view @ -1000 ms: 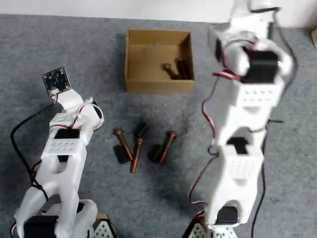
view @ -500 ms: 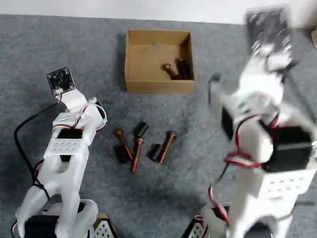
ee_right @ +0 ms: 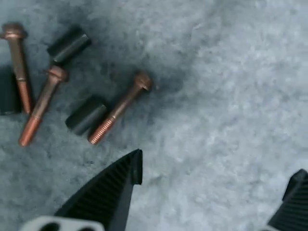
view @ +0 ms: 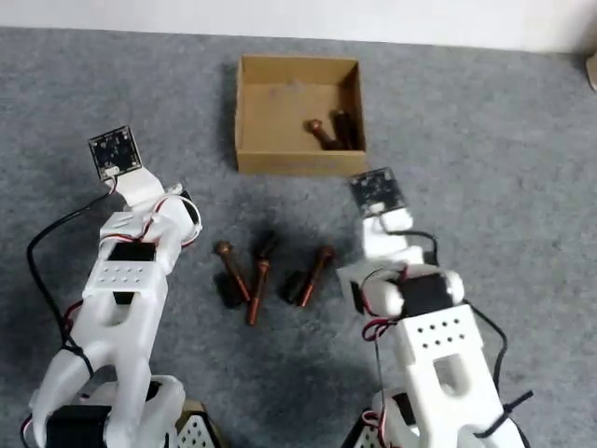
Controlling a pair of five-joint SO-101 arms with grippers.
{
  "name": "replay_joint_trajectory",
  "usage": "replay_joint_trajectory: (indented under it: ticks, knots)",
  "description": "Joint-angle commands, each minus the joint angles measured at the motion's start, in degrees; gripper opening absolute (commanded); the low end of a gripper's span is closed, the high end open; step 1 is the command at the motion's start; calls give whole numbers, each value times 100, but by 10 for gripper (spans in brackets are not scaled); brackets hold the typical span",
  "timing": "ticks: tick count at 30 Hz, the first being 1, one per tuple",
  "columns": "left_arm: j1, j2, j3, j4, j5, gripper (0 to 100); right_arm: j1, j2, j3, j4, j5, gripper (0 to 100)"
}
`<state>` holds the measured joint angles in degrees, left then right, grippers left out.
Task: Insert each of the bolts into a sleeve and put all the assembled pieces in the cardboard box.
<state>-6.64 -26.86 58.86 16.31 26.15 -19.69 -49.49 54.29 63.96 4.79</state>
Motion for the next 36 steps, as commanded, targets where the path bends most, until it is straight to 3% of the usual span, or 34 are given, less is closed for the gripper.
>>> replay_joint_trajectory:
  ticks: [1,7,13,16,28,36]
  knots:
    - [127,-31,-268,9,-18,7,-145,286,-31,-426,-703,413]
    - [127,-22,-268,0,-18,7,-242,1121,-444,-1086,-1837,413]
    - [127,-22,-268,0,-18,7,-1437,1859,-470,-1807,-3490,413]
    - [127,-22,-268,0,-18,7,-1824,2211,-470,-2299,-3481,413]
    - [189,-75,-277,26,26,7,-1640,2607,-462,-2492,-3508,413]
    - [1411,-75,-312,457,-18,7,-866,1437,-453,-1569,-3481,413]
